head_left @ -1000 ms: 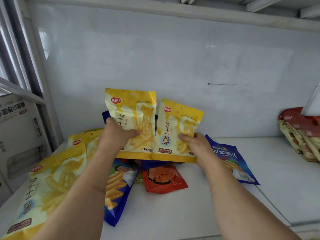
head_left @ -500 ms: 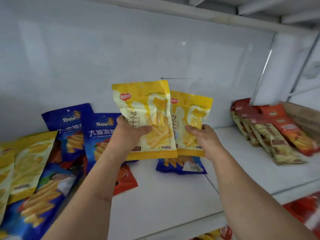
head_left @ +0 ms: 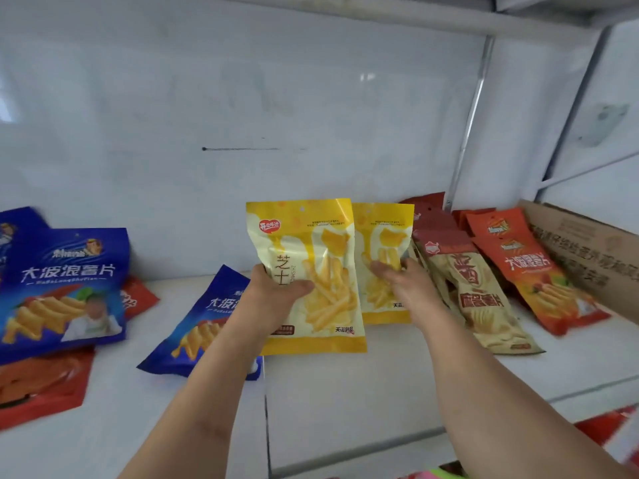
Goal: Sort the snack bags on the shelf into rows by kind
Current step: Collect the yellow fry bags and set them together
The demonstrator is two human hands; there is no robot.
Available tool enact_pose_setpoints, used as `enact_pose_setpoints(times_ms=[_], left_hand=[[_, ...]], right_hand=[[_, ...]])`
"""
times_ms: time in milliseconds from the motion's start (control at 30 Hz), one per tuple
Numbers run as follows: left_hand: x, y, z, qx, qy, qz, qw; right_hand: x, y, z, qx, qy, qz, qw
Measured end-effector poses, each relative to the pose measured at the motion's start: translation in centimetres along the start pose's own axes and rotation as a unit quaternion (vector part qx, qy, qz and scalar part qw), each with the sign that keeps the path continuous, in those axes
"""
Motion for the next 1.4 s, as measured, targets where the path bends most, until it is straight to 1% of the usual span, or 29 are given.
enact_pose_setpoints(times_ms=[100,200,400,500,633,767,933,1033,1100,1167,1267,1400], left_hand=[[0.3,2.8,0.2,0.016,-0.025,-0.005,1.000],[0.9,4.6,0.6,0.037,-0.054,-0.013,0.998],[2.6,6.6,1.9,0.025,-0.114,-0.021,0.993],[3.8,7.3,2.2,0.020,-0.125,-0.016,0.992],[5.2,8.1,2.1,0.012,-0.114,-0.017,0.993],[6.4,9.9,1.9,0.010,-0.105,-0.024,0.994],[7.2,12.8,1.3,0.090,-0.046,-0.045,0.994],[7.6,13.6,1.2,0.059,-0.042,-0.049,0.996],[7.8,13.8,1.3,0.057,-0.042,-0.054,0.996],[8.0,14.0,1.4,0.067,-0.041,-0.062,0.995],[8.1,14.3,1.4,0.087,-0.038,-0.070,0.993],[8.6,14.6,1.4,0.103,-0.041,-0.084,0.990]], right_hand=[[1.7,-1.3,-0.6,-0.004,0.003,0.020,1.000],[3.8,-2.0,-1.9,-0.009,0.019,0.023,1.000],[6.5,-1.5,-3.1,0.037,0.051,0.032,0.998],[7.9,-1.0,-3.4,0.045,0.054,0.026,0.997],[9.7,-0.4,-3.6,0.043,0.056,0.010,0.997],[10.2,-0.4,-3.6,-0.011,0.065,0.007,0.998],[10.4,-0.8,-3.4,0.024,0.090,0.049,0.994],[11.1,-0.8,-4.5,-0.031,0.120,0.074,0.990],[11.5,-0.6,-5.1,-0.089,0.107,0.085,0.987],[11.6,-0.3,-5.4,-0.116,0.078,0.095,0.986],[12.1,-0.2,-6.3,-0.097,0.047,0.091,0.990],[13.2,0.2,-6.7,-0.098,0.032,0.083,0.991]])
Point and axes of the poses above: each hand's wrist, its own x-axis towards the middle knuckle, its own y-axis out of the palm, z = x × y, the point moved 3 cm from there along x, towards the middle knuckle, and after that the axes turned 6 degrees about x, right-handed, at the moved point
